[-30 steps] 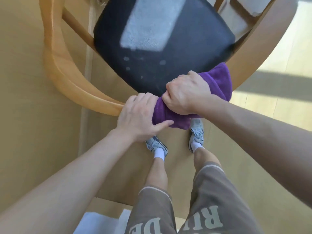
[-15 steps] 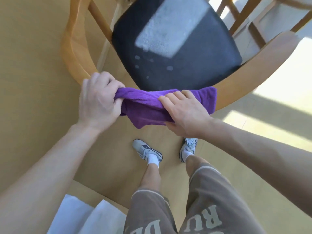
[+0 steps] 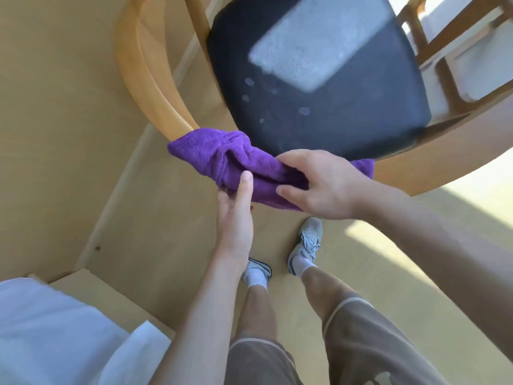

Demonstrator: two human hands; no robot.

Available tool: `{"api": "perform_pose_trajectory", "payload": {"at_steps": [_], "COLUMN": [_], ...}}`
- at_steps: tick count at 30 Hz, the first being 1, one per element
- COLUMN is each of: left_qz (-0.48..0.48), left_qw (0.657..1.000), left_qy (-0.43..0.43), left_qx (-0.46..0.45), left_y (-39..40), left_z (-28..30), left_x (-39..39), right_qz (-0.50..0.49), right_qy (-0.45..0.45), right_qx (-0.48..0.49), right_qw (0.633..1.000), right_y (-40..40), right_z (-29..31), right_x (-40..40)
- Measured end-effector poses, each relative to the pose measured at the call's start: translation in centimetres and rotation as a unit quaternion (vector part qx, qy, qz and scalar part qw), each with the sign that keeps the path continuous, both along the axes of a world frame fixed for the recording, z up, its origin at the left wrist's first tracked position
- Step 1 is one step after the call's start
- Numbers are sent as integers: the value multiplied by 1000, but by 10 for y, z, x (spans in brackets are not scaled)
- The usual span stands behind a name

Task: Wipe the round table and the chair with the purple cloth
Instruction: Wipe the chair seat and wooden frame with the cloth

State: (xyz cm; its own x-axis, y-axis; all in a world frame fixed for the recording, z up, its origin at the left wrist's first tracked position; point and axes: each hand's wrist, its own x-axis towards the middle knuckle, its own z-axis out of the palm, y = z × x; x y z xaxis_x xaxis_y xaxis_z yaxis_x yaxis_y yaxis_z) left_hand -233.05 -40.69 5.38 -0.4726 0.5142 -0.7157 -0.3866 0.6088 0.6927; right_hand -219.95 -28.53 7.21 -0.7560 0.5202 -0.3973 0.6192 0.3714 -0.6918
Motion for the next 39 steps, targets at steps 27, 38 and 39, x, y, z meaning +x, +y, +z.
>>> {"api": "perform_pose_trajectory", "payload": {"at_steps": [27, 38, 39], "left_qz": [13, -90, -85], "left_qw": [932, 957, 954], "left_qy": [353, 277, 288], "left_qx": [-79, -14, -12], "left_y": [64, 61, 67], "left_z": [12, 28, 30], "left_x": [-67, -112, -120], "right_qz": [15, 7, -9], "right_qy": [55, 60, 87], "right_qx": [48, -67, -55], "right_qw": [997, 996, 995], "right_y": [0, 16, 14], "right_z": [-26, -34, -32], "right_x": [-84, -72, -82]}}
